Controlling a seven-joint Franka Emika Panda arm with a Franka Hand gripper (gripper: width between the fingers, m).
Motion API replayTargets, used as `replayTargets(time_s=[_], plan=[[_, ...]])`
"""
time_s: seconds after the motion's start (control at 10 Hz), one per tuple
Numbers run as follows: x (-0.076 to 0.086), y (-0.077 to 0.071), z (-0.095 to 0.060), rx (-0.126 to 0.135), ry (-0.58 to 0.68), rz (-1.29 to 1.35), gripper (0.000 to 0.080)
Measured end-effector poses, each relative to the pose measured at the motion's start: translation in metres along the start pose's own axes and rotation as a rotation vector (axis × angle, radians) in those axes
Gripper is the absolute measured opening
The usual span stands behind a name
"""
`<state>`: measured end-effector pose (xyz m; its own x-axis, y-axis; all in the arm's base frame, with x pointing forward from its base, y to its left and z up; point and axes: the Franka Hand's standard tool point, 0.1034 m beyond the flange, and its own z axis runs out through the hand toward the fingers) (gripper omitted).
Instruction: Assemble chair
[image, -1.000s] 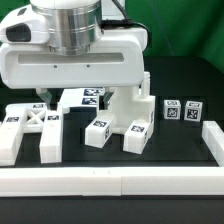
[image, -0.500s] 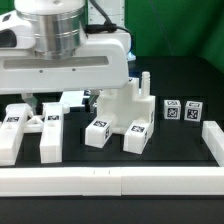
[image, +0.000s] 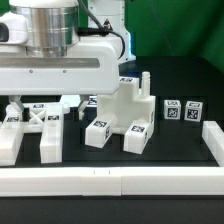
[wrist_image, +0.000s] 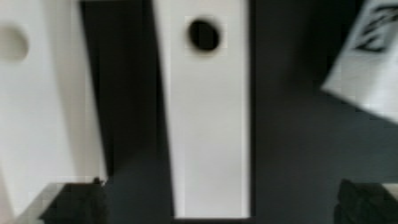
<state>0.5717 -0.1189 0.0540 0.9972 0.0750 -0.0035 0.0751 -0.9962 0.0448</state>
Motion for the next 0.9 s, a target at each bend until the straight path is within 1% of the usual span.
replayTargets(time_s=[0.1, 0.2, 0.4, 0.8, 0.9], plan=[[-0.0049, 0.002, 0.0034, 0.01, -0.028, -0.015, 0.0648], [-0.0033, 0.0044, 0.0043, 0.012, -0.03, -0.045, 0.0648], [-0.0024, 0.0042, 0.0033, 0.023, -0.029, -0.048, 0.0648], [-0.0034, 0.0047, 0.0051, 0.023, -0.032, -0.048, 0.0648], [-0.0084, 0.0081, 0.0071, 0.074, -0.058, -0.038, 0.0648]])
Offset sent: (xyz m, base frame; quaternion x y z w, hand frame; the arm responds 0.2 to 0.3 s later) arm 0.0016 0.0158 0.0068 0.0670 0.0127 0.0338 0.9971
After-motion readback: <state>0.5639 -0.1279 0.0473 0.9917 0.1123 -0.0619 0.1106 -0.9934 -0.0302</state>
